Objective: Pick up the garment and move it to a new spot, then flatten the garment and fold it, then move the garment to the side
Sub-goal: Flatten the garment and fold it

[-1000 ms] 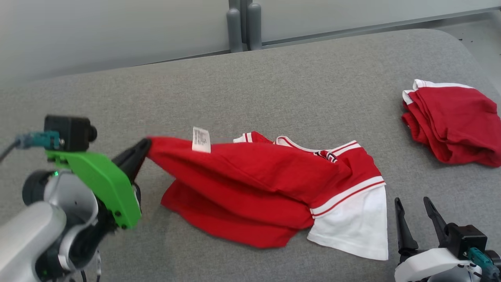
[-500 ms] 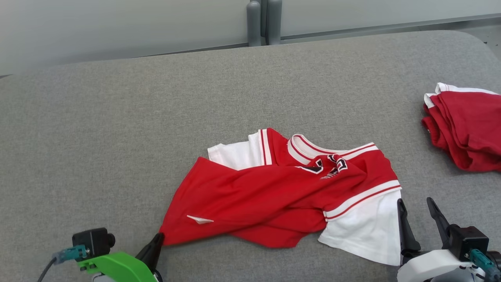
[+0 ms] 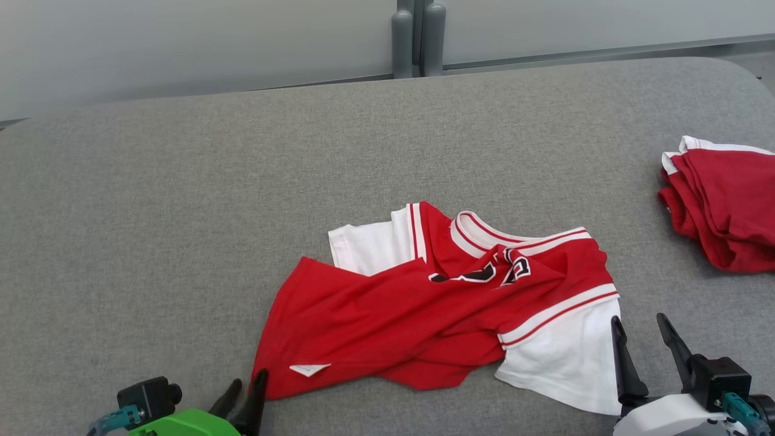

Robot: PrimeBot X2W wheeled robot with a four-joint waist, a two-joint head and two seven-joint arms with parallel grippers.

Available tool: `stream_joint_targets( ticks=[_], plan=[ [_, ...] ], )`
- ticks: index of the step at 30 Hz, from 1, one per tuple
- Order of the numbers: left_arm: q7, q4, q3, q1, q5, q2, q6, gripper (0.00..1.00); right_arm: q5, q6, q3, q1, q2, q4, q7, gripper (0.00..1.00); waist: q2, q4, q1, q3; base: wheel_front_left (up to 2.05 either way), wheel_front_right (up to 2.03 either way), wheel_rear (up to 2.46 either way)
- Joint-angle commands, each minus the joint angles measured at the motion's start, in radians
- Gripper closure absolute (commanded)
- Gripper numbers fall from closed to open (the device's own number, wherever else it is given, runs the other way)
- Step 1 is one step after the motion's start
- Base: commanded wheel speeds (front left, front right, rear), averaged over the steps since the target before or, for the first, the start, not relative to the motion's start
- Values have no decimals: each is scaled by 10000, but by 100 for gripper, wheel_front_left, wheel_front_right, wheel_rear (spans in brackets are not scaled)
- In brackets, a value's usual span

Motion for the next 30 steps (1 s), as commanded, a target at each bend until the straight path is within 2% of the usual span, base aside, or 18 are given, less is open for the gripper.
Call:
stream_joint_targets(
  ticks=[1,4,7,10,13,22,30],
  plan=[
    [-95,-4,147,67,55,-39,-17,0,-83,-14,-19,71,-29,-69,-27,0,112,-31,0,-28,0,0,0],
    [-258,-49,375,283,580,71,296,0,-110,-14,-79,0,-29,-231,-27,0,112,-148,0,-106,0,0,0],
    [-327,-321,1031,544,1375,32,701,0,-161,-14,-184,26,-29,-478,-27,0,112,-230,0,-230,0,0,0],
    [-313,-780,2002,1064,2699,-182,1015,0,-201,-12,-352,134,-25,-783,-29,0,112,-256,0,-370,0,0,0],
    [-312,-1021,2429,1494,3949,-223,1255,0,-200,-14,-518,201,-29,-1041,-27,0,112,-258,0,-519,0,0,0],
    [-314,-709,3710,2378,6547,-895,917,0,-322,-14,-591,625,-29,-1261,-27,0,112,-220,0,-1252,0,0,0],
    [-318,-453,5188,2879,8616,-1922,-112,0,-313,-14,-940,1007,-29,-1301,-27,0,112,117,0,-1700,0,0,0]
  ],
)
